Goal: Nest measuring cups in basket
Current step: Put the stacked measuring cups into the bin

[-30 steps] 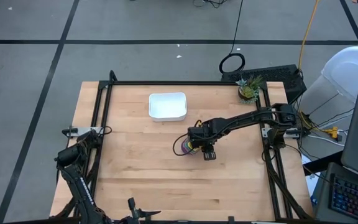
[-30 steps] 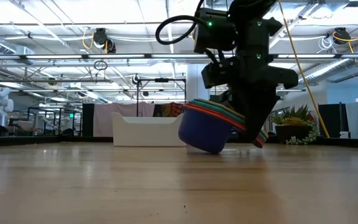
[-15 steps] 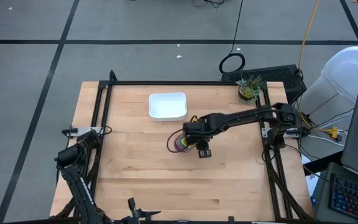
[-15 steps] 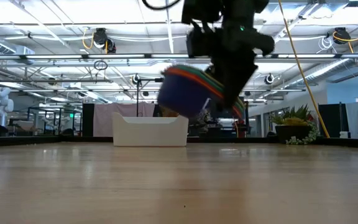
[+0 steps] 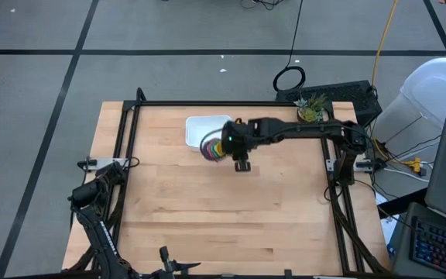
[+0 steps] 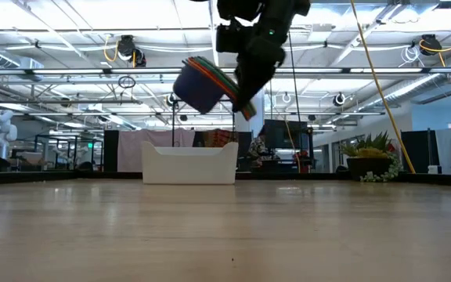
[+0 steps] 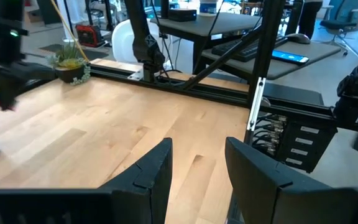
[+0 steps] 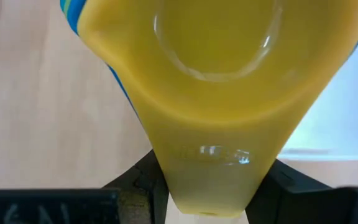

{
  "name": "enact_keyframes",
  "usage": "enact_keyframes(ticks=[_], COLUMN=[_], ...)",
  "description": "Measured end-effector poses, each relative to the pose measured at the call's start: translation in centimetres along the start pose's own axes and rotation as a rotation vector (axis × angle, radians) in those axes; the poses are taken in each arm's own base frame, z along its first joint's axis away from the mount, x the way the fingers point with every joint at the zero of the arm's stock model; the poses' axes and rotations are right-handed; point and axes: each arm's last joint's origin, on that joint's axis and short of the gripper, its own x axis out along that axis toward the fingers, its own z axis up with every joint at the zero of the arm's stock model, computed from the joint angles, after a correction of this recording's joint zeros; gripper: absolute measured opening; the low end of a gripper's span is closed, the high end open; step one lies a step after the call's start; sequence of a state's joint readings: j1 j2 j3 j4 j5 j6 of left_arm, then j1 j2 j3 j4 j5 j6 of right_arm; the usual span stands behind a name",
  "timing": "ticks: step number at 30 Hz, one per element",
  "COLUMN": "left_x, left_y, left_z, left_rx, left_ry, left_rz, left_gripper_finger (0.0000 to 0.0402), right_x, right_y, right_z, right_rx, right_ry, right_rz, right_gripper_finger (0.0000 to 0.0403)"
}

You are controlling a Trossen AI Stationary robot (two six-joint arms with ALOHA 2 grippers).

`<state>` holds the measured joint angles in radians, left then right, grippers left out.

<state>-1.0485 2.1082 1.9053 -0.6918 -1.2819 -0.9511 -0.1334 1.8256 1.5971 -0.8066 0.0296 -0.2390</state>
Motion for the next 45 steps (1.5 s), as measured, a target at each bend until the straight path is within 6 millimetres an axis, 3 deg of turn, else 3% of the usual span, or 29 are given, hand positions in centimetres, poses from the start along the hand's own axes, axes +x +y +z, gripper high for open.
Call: enact_keyframes(ticks=[10,30,36,45], left_x=[1.2,3.8,4.2,4.3], left_y=[0.3,0.4,0.4,-0.1], left_z=[0.3,1.8,2.0,2.7], left_rx=[-0.005,-0.114,-0.132,-0.205], left_ry=[-0.006,-0.033,-0.043,-0.065], left_rz=[0.028,0.056,0.062,0.04], left_gripper_finger=[0.0152,0.0152,0.0152,0.0152], right_x=[-0.6,5.9,5.6,6.1], right_y=[-5.1,-10.1,-10.8,-10.2], right_z=[0.6,2.2,1.5,0.6], right_rx=[-0.008,-0.069,-0.042,-0.024], right_ry=[-0.139,-0.146,-0.122,-0.036], right_rz=[-0.103,-0.08,-0.054,-0.009], right_gripper_finger=[0.0134,0.0134,0.0134,0.0134])
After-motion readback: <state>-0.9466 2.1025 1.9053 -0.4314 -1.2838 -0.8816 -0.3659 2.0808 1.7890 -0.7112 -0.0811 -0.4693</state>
